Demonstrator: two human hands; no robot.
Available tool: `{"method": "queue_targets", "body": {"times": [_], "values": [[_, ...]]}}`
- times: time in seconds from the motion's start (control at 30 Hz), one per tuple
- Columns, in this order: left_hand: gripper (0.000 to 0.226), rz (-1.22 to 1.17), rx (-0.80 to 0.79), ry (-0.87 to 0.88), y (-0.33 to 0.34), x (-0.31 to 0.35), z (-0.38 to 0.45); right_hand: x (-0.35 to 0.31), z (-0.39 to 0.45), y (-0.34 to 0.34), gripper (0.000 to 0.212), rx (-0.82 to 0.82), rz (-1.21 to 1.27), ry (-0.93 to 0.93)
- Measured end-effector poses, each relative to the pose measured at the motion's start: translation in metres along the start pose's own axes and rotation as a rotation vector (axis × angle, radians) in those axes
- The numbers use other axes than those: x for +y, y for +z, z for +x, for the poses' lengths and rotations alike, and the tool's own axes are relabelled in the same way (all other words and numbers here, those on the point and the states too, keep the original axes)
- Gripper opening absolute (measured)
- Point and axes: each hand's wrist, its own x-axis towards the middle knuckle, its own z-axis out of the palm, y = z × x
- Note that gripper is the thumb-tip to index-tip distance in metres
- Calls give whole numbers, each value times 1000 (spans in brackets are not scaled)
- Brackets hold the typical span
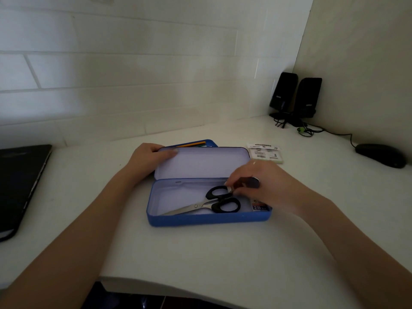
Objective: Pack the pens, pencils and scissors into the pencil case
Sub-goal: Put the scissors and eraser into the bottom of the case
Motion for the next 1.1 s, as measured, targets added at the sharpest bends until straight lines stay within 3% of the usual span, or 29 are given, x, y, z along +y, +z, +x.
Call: {"method": "queue_targets", "body": {"times": [0.17,0.3,0.5,0.77,0.9,1.0,1.1], "values": [[32,-15,23,1,1,2,-2,0,1,2,17,43,-81,-68],[34,-24,15,-4,1,2,-1,1,1,2,17,62,-86,-19],[39,-10,-2,-8,0,0,0,1,1,3,16,86,-339,-39],[31,1,-14,7,0,1,-2,10,-6,-5,33,-3,39,179],[29,10,-6,9,0,0,-1,16,-7,-19,9,31,-89,318],[27,-4,-6,6,0,0,-1,18,-7,-19,25,-36,-171,429],[20,-9,1,8,0,0,-1,15,-10,-17,25,-141,-108,423]]}}
